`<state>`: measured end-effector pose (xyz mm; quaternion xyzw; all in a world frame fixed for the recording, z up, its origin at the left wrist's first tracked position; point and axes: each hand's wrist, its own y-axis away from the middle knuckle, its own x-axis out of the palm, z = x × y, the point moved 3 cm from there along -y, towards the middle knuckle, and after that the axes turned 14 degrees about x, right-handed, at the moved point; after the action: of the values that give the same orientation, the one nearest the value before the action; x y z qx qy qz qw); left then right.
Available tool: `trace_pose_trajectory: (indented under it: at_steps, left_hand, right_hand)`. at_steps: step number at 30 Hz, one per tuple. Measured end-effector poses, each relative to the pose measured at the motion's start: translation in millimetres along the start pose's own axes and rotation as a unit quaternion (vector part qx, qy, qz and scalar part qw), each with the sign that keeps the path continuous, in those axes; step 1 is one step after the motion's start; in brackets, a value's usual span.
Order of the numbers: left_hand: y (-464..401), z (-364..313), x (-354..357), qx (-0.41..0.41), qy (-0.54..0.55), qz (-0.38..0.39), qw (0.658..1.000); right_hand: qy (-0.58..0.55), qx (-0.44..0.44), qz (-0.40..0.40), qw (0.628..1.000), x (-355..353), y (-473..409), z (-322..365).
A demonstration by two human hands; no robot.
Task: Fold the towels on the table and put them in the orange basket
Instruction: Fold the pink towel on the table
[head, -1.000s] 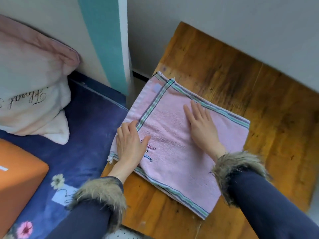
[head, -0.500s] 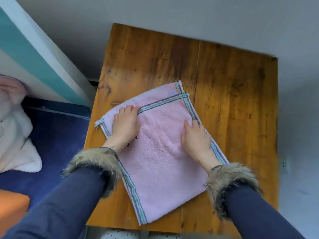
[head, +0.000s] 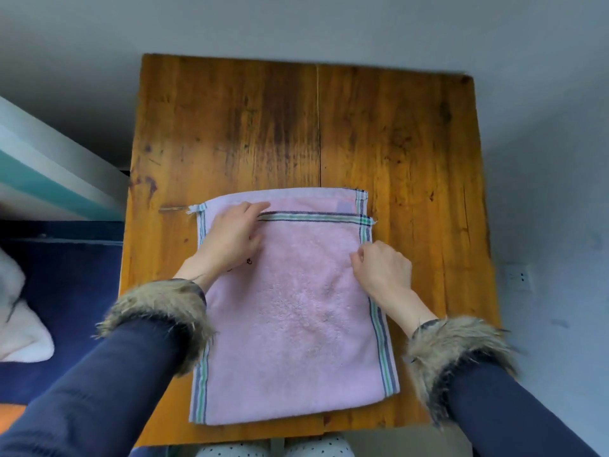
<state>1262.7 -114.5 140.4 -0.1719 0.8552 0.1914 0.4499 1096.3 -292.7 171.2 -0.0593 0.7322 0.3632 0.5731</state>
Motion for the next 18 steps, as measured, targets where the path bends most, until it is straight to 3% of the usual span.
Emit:
trace_pose_trajectory:
  at_steps: [3, 7, 11, 15, 18]
  left_hand:
    - [12, 16, -14, -0.059, -0.027, 0.022, 0.998]
    - [28, 28, -30, -0.086, -0.063, 0.039, 0.994]
    - [37, 30, -41, -0.087, -0.081, 0.040, 0.992]
    - [46, 35, -49, -0.089, -0.069, 0.026, 0.993]
    - [53, 29, -61, -0.102, 0.043, -0.028, 0.993]
  right_hand:
    - [-0.061, -0.033, -0.074, 0.995, -12, -20, 3]
    - [0.000, -0.090, -0.088, 0.992, -15, -46, 12]
    - [0.016, -0.084, -0.126, 0.988, -15, -51, 10]
    - [-0.059, -0.029, -0.092, 0.994, -20, -45, -1]
    - [-0.173, 0.014, -0.045, 0.984, -31, -30, -6]
